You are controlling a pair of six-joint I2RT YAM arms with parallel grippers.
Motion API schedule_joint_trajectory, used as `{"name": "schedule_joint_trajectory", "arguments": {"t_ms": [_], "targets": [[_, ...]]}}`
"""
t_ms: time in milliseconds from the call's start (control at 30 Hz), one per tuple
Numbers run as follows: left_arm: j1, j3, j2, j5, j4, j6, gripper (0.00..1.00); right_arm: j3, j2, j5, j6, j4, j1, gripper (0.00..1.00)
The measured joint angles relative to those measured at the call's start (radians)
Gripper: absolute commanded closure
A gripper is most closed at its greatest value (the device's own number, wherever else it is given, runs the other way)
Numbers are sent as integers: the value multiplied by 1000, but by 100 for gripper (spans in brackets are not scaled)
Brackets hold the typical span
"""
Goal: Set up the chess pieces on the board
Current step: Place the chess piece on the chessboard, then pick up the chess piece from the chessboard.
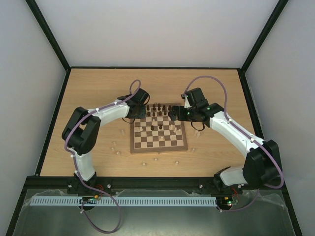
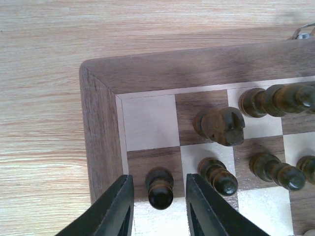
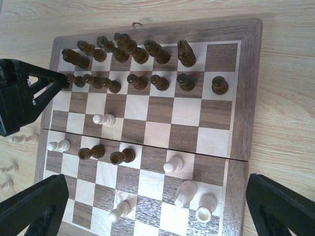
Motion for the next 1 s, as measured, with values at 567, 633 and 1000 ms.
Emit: {"name": "schedule_joint_trajectory", "arguments": {"t_ms": [567, 633, 1000], "targets": [[-61, -198, -506, -13, -32, -25, 1, 30, 84, 10, -20, -14, 133, 1], [-61, -236, -544, -12, -37, -29, 1, 49, 116, 32, -21, -20, 174, 0], [-61, -383, -739, 11, -66, -50, 1, 148, 277, 183, -2, -78, 279, 22]]}}
